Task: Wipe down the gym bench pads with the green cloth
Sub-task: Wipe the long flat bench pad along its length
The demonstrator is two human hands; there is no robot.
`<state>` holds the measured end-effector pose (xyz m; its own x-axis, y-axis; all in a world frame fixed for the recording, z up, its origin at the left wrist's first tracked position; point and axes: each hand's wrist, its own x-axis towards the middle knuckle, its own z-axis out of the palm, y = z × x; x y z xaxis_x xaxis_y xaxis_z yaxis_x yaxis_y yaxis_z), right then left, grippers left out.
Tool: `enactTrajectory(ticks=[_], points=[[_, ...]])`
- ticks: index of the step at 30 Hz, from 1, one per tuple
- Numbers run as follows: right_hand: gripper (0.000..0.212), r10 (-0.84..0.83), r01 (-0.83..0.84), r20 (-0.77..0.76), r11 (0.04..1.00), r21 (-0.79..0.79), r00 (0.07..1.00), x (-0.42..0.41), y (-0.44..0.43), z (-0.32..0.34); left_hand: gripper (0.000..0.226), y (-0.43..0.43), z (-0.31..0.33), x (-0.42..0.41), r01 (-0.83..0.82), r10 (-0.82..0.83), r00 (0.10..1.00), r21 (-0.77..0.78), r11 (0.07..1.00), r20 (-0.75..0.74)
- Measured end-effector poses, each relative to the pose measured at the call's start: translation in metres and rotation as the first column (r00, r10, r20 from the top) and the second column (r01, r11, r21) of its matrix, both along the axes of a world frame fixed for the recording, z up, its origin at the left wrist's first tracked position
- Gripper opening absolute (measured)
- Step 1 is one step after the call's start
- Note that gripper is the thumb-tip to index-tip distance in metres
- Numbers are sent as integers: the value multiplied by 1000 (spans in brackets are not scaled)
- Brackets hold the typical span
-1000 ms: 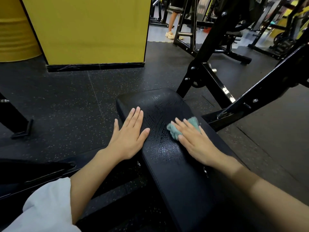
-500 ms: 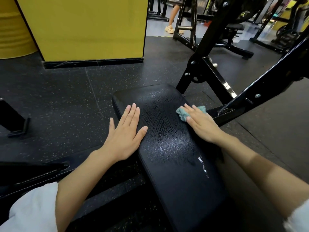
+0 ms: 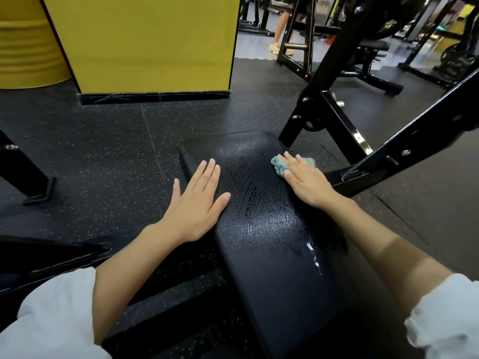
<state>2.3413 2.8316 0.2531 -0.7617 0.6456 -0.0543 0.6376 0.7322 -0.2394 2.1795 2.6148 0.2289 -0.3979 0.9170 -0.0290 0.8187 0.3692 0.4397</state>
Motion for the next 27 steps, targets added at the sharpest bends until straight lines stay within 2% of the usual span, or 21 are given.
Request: enactTrajectory(ticks=[7, 11, 14, 18, 22, 27], points=[[46, 97, -97, 5, 994, -43, 995, 58, -81, 5, 67, 2, -1, 0, -15, 15, 1000, 7, 1000, 1], [52, 156, -152, 55, 986, -72, 986, 92, -129, 5, 68, 2, -2, 0, -13, 13, 1000, 7, 1000, 6], [57, 167, -163, 29, 982, -99, 986, 104, -146, 4, 68, 2, -3, 0, -12, 12, 1000, 10, 1000, 3], [49, 175, -170, 44, 981, -96, 984, 88, -137, 5, 67, 1, -2, 2, -8, 8, 1000, 10, 1000, -11], [44, 168, -168, -6, 980, -103, 986, 49, -118, 3, 65, 0, -1, 5, -14, 14, 1000, 6, 1000, -25], [46, 137, -135, 10, 987, -81, 991, -5, -92, 0, 63, -5, -2, 8, -16, 17, 1000, 5, 1000, -27]])
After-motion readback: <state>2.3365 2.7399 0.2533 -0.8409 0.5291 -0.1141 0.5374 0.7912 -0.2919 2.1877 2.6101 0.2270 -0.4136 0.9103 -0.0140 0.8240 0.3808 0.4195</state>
